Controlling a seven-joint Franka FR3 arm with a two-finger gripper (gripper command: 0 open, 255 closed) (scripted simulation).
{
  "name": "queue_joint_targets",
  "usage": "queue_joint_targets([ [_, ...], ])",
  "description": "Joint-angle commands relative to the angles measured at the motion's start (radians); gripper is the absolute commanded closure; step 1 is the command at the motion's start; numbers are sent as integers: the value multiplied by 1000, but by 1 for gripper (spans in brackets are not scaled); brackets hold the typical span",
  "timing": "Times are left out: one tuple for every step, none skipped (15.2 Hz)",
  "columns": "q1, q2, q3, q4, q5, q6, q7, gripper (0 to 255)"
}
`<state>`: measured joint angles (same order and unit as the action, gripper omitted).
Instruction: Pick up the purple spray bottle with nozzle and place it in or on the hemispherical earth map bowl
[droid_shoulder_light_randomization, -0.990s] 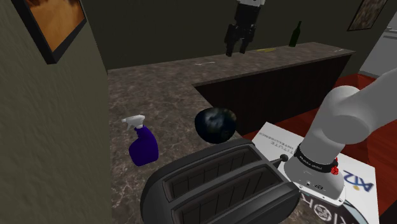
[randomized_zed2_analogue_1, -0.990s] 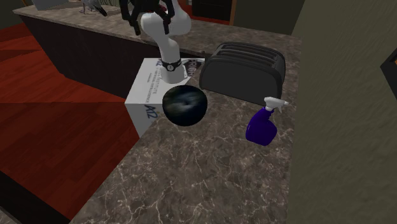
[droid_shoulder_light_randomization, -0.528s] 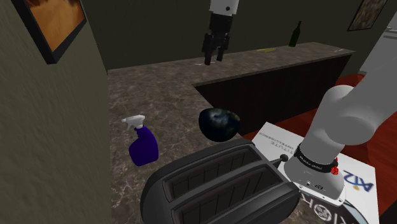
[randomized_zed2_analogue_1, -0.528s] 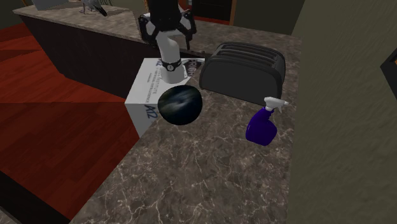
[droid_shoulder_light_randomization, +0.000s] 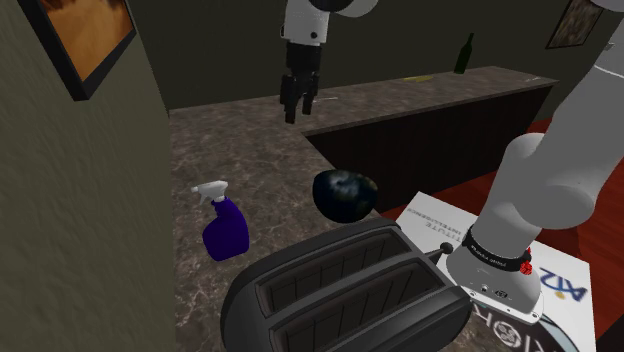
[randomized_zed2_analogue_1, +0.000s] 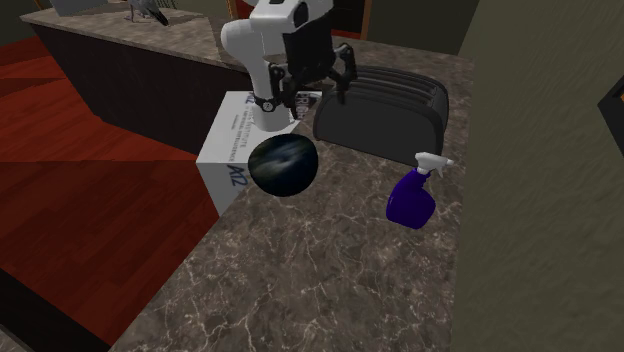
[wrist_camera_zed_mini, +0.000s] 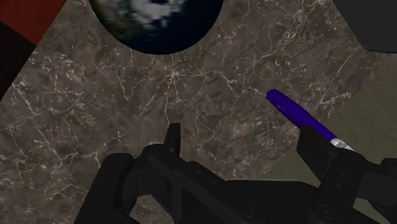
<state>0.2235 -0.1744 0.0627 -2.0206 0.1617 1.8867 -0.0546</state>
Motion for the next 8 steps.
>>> queue_joint_targets([
  [18, 61, 14, 45, 11, 6, -25, 0],
  [27, 89, 23, 68, 15, 7, -36, 0],
  [36, 118, 31, 90, 19, 8, -46, 0],
  [45, 147, 40, 114, 22, 9, -56, 0],
  [54, 175, 48, 138, 25, 9, -66, 0],
  [63, 203, 57, 162, 27, 8, -75, 0],
  [72, 231, 66, 186, 29, 7, -84, 0],
  [81, 259, 75, 212, 30, 5, -93, 0],
])
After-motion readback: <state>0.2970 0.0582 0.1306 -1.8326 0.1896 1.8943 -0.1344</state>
